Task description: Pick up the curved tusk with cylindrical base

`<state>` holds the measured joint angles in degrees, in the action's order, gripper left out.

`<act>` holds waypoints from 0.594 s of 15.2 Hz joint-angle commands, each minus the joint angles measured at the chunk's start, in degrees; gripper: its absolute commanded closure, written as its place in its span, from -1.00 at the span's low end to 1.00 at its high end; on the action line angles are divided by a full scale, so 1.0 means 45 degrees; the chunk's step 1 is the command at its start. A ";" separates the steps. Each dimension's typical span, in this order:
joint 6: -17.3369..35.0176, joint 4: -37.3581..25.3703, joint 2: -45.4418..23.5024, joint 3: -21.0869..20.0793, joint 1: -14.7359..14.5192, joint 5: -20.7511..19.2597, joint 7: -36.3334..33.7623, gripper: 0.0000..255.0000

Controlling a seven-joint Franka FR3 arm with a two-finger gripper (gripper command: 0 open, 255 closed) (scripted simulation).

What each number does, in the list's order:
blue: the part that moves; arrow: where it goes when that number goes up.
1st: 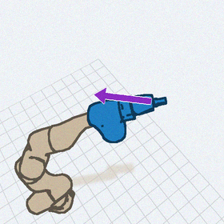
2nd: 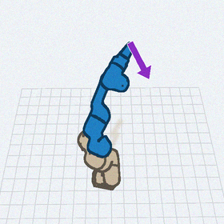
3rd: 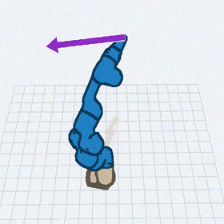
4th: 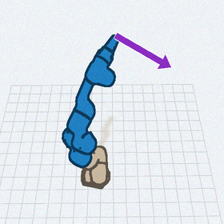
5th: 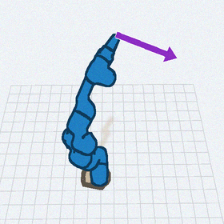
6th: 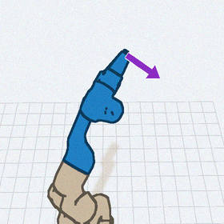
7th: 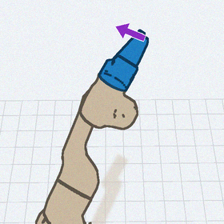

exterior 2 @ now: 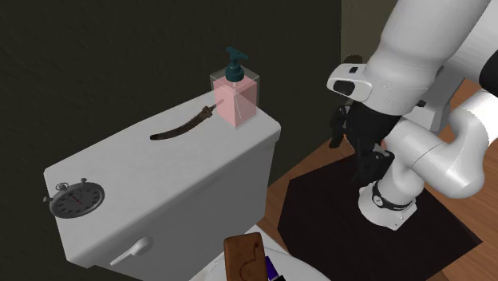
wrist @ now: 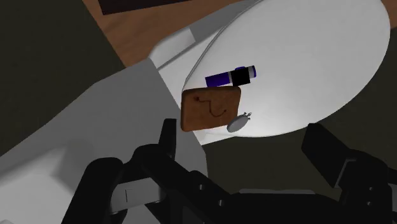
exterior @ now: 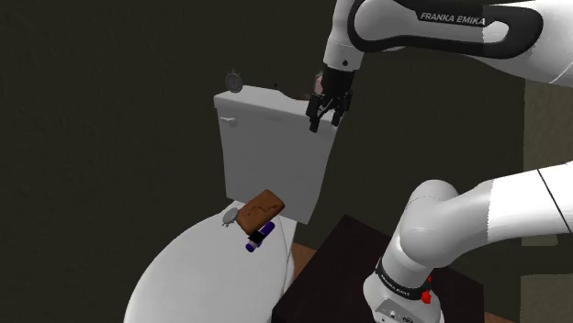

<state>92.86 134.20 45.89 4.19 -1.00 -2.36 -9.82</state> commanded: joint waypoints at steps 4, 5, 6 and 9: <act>0.0137 -0.0754 -0.0959 0.0917 -0.0056 -0.0516 0.1503 -1.00; 0.0181 -0.1046 -0.1311 0.1216 -0.0092 -0.0660 0.1999 -1.00; 0.0222 -0.1357 -0.1679 0.1504 -0.0128 -0.0782 0.2498 -1.00; 0.0324 -0.2406 -0.2867 0.2350 -0.0278 -0.1042 0.3996 -1.00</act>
<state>94.40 125.05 34.64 13.45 -2.04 -6.60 5.63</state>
